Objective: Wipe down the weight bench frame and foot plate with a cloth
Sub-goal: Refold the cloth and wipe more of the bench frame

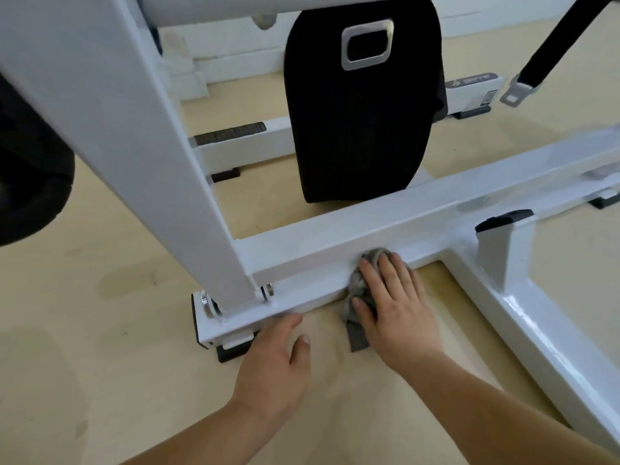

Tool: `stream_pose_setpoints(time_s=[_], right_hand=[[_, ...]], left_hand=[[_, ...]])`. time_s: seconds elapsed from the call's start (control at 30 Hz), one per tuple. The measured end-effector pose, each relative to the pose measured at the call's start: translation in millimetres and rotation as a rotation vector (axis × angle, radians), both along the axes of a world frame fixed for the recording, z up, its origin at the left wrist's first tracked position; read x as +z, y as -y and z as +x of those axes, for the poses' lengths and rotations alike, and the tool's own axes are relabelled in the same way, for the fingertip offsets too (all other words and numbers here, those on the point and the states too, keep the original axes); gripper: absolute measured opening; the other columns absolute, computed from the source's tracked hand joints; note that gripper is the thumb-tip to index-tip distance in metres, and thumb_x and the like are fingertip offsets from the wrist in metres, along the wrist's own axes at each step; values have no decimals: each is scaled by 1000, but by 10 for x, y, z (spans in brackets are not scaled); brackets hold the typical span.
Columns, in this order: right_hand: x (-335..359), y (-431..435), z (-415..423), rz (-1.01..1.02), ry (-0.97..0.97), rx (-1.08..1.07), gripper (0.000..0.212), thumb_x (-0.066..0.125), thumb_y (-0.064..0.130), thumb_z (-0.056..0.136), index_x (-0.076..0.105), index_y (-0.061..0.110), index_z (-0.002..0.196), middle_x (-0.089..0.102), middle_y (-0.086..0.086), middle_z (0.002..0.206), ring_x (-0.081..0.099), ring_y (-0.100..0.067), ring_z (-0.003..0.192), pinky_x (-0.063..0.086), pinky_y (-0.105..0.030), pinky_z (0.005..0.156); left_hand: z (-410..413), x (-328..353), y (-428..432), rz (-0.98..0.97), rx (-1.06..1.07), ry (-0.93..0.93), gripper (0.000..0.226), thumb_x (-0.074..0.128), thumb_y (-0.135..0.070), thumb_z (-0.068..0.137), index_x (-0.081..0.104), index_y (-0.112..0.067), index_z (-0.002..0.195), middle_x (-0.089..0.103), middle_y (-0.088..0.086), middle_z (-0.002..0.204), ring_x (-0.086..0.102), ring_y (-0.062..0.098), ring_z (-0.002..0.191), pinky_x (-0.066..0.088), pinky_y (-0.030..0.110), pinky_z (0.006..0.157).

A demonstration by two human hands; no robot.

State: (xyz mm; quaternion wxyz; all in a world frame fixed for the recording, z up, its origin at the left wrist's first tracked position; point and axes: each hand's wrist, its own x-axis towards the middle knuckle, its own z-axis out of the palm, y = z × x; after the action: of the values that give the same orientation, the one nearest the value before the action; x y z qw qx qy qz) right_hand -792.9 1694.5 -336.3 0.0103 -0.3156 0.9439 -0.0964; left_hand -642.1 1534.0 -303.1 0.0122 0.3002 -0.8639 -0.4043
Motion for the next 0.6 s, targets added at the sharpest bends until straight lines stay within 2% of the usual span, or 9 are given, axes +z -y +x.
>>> stream_pose_setpoints(time_s=[0.07,0.1,0.2,0.27,0.37,0.43,0.5,0.57,0.6], right_hand=[[46,-17,-87,-19,36,-126,64,20,56,106,8,31,164,3,0,172,-14,-19,157,-2,-47,128],[79,47,-82,-46,47,-114,64,21,55,105,12,29,163,6,-1,172,-11,-21,158,0,-49,128],[100,282,18,-113,77,185,63,32,53,102,31,25,159,27,1,167,8,-22,158,13,-52,126],[135,263,-43,-109,90,232,65,32,57,102,27,29,161,24,5,168,6,-17,158,11,-47,127],[145,-4,-337,-63,98,-76,72,20,68,101,8,34,163,5,6,172,-8,-15,158,-1,-45,129],[148,-168,-479,-53,106,-280,72,16,67,102,5,31,164,2,1,172,-9,-18,158,-3,-46,128],[202,-138,-462,-53,120,-370,72,18,63,103,5,26,164,2,-5,172,-8,-23,158,-2,-47,128],[260,100,-238,-79,136,-241,69,20,59,105,11,25,164,4,-5,172,-7,-25,158,-2,-48,128],[278,235,-101,-103,136,-84,65,24,56,105,22,24,162,15,-4,170,2,-27,158,2,-50,128]], left_hand=[[-82,9,-58,5,-26,0,41,54,-33,104,53,-32,144,51,-21,141,41,-5,130,24,9,103],[-126,22,-81,-2,-39,-8,41,55,-32,103,54,-32,144,53,-20,140,44,-2,131,27,11,104],[-289,53,-126,1,-81,-57,30,57,-24,101,63,-33,129,64,-20,127,56,1,121,40,19,104],[-358,56,-148,48,-65,-43,25,57,-24,101,65,-34,122,66,-22,120,60,-1,115,46,24,103],[-335,-5,-174,104,-20,-17,24,57,-26,102,60,-40,121,62,-23,124,57,-2,119,41,19,103],[-270,-77,-200,123,-17,-9,26,57,-27,101,62,-36,125,63,-23,126,57,-5,119,40,17,104],[-230,-114,-225,131,-33,-13,32,59,-25,101,63,-34,131,64,-24,127,57,-8,120,41,16,106],[-238,-97,-238,140,-40,-19,31,59,-20,98,66,-36,124,67,-25,120,60,-9,115,44,16,102],[-252,-95,-241,145,-42,-31,30,59,-16,96,68,-36,116,70,-25,114,63,-7,110,48,18,98]])
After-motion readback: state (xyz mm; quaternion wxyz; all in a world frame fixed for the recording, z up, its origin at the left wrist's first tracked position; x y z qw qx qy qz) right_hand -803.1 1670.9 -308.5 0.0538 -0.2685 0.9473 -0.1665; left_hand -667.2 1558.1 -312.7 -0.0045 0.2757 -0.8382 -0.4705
